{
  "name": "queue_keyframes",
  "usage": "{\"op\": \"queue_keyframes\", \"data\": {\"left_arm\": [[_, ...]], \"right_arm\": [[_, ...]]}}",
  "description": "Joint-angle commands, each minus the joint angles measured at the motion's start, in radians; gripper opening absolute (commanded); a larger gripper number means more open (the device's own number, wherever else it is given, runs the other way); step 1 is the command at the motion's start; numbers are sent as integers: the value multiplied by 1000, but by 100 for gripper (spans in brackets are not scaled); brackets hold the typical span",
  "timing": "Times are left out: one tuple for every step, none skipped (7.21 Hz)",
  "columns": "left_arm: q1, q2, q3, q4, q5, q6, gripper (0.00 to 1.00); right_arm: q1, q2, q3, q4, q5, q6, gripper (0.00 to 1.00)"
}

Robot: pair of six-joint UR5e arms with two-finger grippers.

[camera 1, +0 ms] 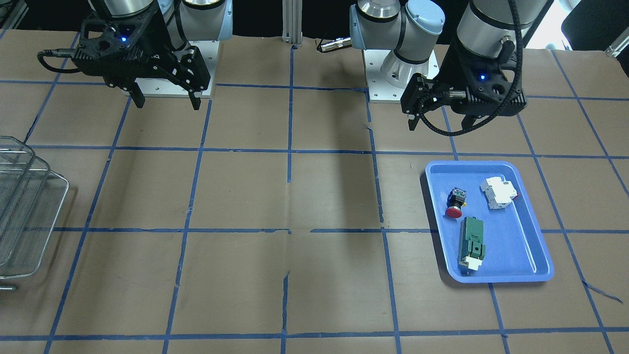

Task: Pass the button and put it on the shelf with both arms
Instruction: 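Lower the left gripper onto the red push-button in the blue tray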

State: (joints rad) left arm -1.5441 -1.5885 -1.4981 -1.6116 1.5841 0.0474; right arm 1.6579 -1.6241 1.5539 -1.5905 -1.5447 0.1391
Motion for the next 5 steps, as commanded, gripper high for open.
{"op": "queue_keyframes", "data": {"left_arm": [[24, 2, -46, 4, 2, 62, 100], [88, 1, -95, 12, 0, 189, 100], [195, -17, -175, 88, -12, 247, 100], [290, -31, -274, 210, -19, 343, 100], [336, -34, -368, 325, -16, 430, 100]], "right_arm": [[0, 1, 0, 0, 0, -1, 100], [0, 1, 0, 0, 0, 0, 100], [0, 3, 2, 0, 0, 1, 100], [0, 4, 2, 0, -2, -1, 100], [0, 3, 2, 1, 0, -1, 100]]}}
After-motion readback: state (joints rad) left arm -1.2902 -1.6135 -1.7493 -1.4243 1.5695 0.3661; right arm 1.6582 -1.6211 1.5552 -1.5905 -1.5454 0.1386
